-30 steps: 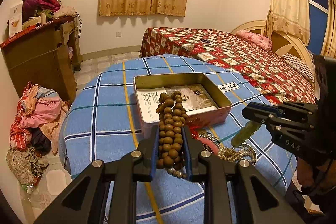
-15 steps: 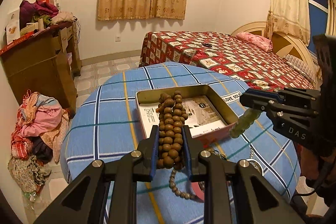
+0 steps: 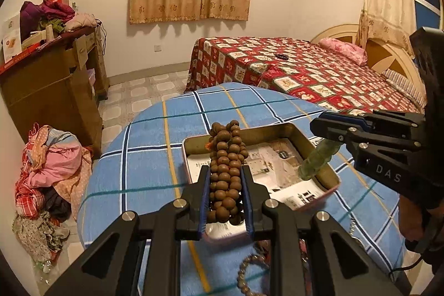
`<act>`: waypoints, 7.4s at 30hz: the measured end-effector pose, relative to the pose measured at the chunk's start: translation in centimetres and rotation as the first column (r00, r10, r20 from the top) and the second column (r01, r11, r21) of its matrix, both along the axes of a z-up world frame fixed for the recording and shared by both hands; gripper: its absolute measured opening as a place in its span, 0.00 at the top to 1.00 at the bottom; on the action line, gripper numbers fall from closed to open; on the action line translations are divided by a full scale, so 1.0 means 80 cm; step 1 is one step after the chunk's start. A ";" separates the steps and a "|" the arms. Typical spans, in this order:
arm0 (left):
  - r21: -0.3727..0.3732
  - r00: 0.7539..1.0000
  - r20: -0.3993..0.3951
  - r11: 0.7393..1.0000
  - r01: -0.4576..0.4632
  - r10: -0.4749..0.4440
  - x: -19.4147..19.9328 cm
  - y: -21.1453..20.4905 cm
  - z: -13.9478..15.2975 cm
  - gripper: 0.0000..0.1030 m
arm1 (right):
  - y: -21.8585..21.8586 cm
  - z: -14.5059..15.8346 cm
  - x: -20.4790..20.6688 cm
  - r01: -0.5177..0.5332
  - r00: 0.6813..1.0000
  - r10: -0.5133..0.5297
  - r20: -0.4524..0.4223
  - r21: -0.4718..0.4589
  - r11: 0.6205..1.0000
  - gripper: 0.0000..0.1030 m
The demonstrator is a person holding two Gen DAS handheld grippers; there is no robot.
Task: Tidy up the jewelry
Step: 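Carry the beads and jade bangle over the pink tin with both tools, then open both tools to drop the beads and jade bangle into the tin, then grasp the pink bangle with the left tool and lift it, then grasp the pearl necklace with the right tool while the left tool holds the pink bangle, then carry the pink bangle and pearl necklace over the pink tin with both tools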
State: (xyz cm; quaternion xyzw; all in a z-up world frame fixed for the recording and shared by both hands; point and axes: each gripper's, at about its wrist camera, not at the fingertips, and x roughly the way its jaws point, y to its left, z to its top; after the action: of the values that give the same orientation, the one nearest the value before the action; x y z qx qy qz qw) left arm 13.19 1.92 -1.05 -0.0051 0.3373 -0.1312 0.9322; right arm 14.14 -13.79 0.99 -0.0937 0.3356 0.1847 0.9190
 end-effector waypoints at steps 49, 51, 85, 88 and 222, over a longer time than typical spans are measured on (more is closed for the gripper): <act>0.046 0.998 -0.038 0.998 -0.047 0.049 0.066 -0.011 -0.027 0.04 | -0.015 -0.056 0.074 0.112 0.992 -0.114 -0.045 -0.040 0.993 0.34; 0.048 0.997 -0.054 0.998 -0.045 0.048 0.062 -0.009 -0.026 0.04 | -0.016 -0.055 0.065 0.106 0.993 -0.108 -0.040 -0.050 0.993 0.34; 0.116 0.996 -0.082 0.993 -0.021 0.031 -0.089 -0.032 -0.081 0.04 | -0.084 -0.102 -0.074 0.180 0.970 -0.179 -0.162 -0.009 0.984 0.33; 0.128 0.996 -0.082 0.992 -0.006 0.017 -0.092 -0.042 -0.084 0.05 | -0.082 -0.106 -0.084 0.173 0.972 -0.173 -0.162 -0.012 0.985 0.33; 0.065 0.999 0.024 0.997 -0.029 0.028 -0.086 -0.005 -0.012 0.91 | -0.053 -0.012 -0.108 -0.014 1.000 0.012 0.009 0.216 0.976 0.92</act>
State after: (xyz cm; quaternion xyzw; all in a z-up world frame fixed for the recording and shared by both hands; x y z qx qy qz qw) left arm 6.34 1.49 -2.01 0.0221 0.3304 -0.1068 0.9375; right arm 5.50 -18.00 0.01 0.0037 0.3094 0.2255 0.9238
